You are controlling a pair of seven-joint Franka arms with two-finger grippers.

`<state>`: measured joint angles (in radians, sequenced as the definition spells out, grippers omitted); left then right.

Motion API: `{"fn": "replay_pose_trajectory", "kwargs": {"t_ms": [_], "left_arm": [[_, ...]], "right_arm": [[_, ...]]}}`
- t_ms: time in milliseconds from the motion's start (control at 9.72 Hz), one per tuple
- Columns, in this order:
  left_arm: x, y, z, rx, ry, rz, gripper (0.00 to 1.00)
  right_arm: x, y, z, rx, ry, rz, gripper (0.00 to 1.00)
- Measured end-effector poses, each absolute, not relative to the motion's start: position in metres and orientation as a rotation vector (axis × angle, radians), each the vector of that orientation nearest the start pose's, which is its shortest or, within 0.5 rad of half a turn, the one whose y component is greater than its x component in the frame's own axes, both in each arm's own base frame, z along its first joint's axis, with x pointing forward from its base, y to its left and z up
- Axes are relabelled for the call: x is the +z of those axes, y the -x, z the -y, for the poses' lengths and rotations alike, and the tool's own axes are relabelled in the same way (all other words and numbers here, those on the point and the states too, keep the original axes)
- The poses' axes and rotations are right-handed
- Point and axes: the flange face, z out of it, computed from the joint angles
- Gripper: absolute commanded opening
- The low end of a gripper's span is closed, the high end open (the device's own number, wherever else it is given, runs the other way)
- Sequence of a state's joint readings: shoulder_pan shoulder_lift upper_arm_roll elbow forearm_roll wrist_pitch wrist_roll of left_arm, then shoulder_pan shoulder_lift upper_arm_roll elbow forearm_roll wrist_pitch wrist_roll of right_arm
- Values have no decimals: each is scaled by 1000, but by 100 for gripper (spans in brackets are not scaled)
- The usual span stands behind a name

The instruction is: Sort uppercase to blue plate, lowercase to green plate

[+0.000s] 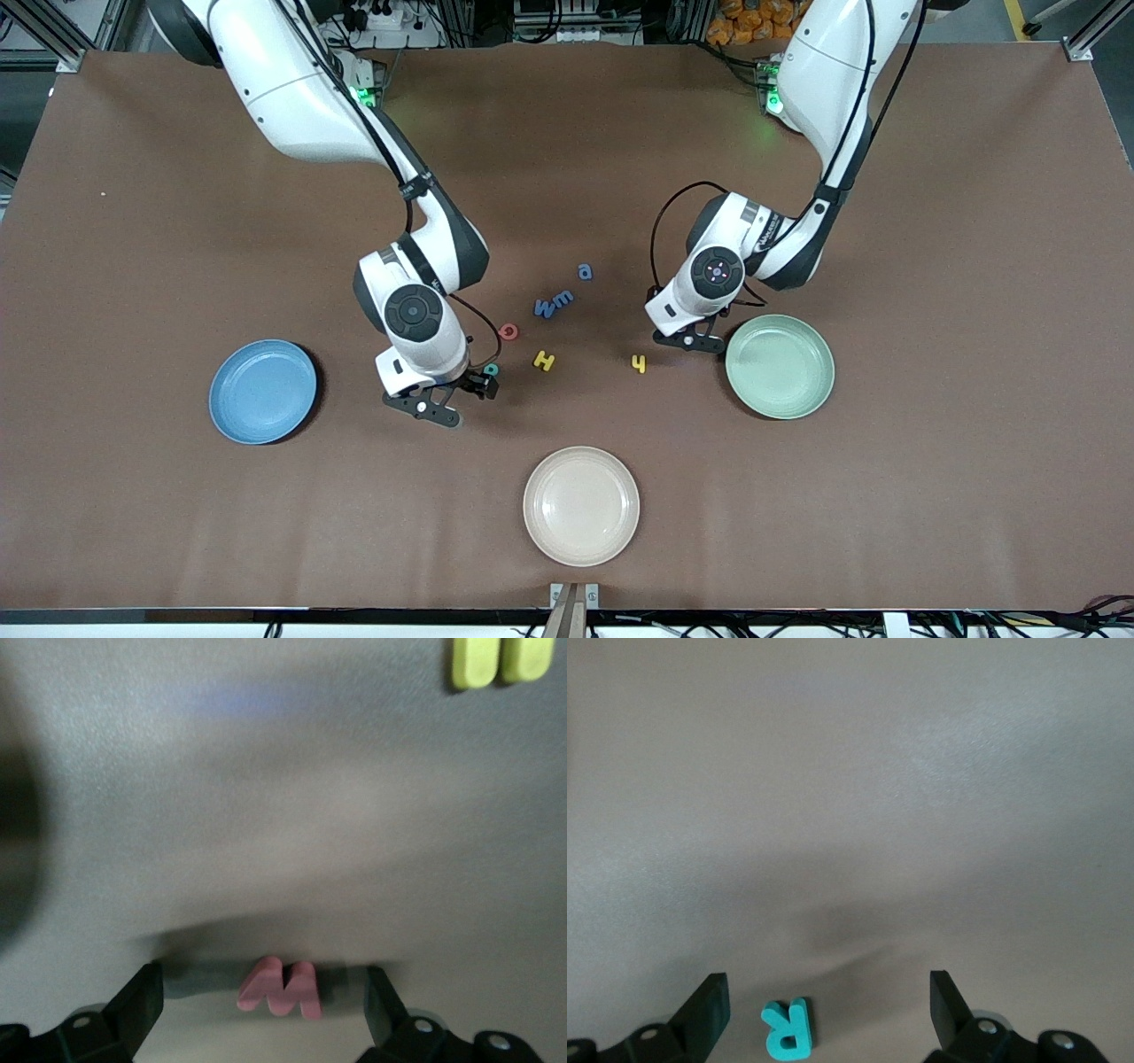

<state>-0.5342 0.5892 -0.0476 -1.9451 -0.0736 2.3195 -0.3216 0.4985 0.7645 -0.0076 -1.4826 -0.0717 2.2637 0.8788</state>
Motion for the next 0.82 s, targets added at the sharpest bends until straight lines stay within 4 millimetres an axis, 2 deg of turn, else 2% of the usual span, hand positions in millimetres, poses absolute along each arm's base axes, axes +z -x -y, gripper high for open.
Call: {"fn": "replay_pose_trajectory", "kwargs": {"t_ms": [103,206,309,411,617,823], "left_arm": [[159,-496,328,351,3081,-308,100],[159,-496,328,351,3081,-308,77],[159,-496,328,350,3081,-308,76],[161,-496,329,344,3084,-310,65],[163,-496,330,340,3085,-312,63],[165,-496,330,338,3086,-314,55]], "right_arm": [[218,-635,-339,-89,3124,-547,100],[215,-637,-340,-108,3110,-550,100],[212,-636,-342,-116,3104,-546,100],[209,-633,-347,-110,3105,-535,100],[204,-623,-364,-90,3102,-505,100],[194,-611,-377,-70,3113,-476,100]]}}
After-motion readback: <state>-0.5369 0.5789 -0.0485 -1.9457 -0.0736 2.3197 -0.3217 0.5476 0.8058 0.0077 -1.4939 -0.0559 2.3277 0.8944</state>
